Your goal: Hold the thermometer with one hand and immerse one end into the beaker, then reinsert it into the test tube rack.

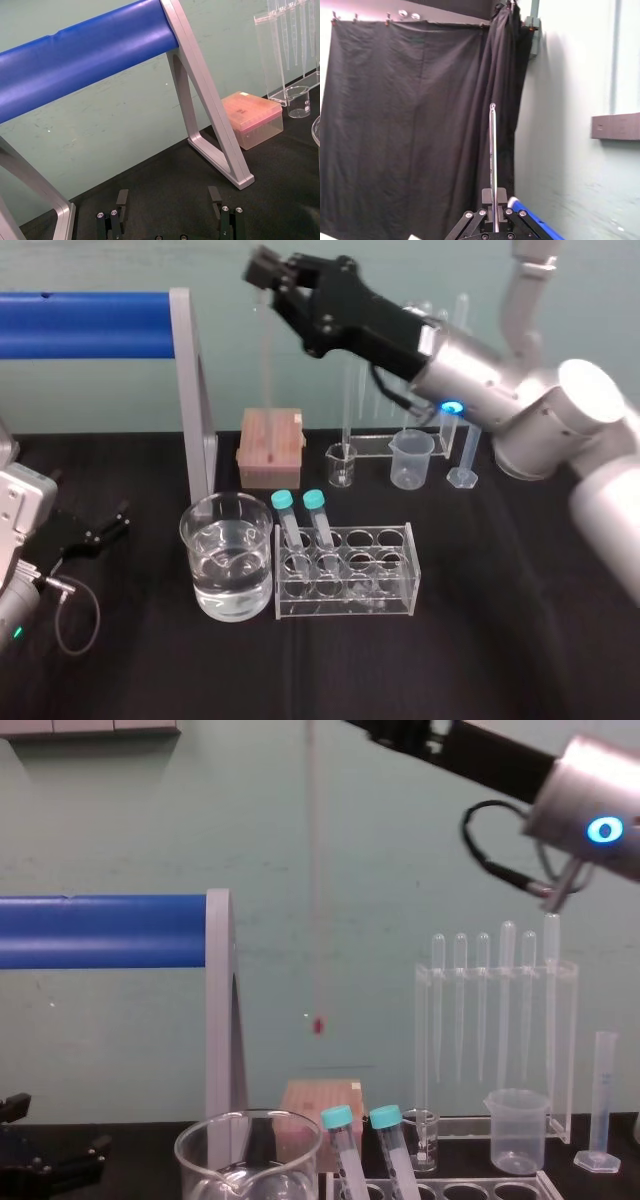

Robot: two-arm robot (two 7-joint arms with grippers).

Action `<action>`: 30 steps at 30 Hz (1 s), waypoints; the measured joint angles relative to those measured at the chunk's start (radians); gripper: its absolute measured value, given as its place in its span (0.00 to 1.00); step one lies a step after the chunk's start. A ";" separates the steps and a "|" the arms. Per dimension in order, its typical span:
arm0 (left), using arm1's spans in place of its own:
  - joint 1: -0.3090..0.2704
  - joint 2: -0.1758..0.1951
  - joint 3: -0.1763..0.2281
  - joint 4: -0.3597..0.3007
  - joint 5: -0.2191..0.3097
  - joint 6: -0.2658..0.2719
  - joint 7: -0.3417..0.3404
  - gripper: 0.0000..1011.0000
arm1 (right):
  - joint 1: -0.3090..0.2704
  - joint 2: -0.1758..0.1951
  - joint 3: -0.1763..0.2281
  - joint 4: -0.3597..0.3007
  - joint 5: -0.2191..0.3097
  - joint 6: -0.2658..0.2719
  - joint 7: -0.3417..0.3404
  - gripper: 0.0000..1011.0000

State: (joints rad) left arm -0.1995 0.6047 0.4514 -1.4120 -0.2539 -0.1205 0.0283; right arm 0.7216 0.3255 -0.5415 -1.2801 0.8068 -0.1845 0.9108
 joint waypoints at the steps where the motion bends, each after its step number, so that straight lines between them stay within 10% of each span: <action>1: 0.000 0.000 0.000 0.000 0.000 0.000 0.000 1.00 | 0.007 -0.012 -0.006 0.017 0.003 -0.001 0.006 0.05; 9: 0.000 0.000 0.000 0.000 0.000 0.000 0.000 1.00 | 0.048 -0.096 -0.062 0.163 0.025 0.016 0.069 0.05; 30: 0.000 0.000 0.000 0.000 0.000 0.000 0.000 1.00 | 0.062 -0.176 -0.110 0.428 -0.038 -0.017 0.153 0.05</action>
State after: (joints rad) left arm -0.1995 0.6047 0.4514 -1.4120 -0.2538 -0.1205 0.0283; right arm 0.7839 0.1493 -0.6520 -0.8521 0.7684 -0.2015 1.0643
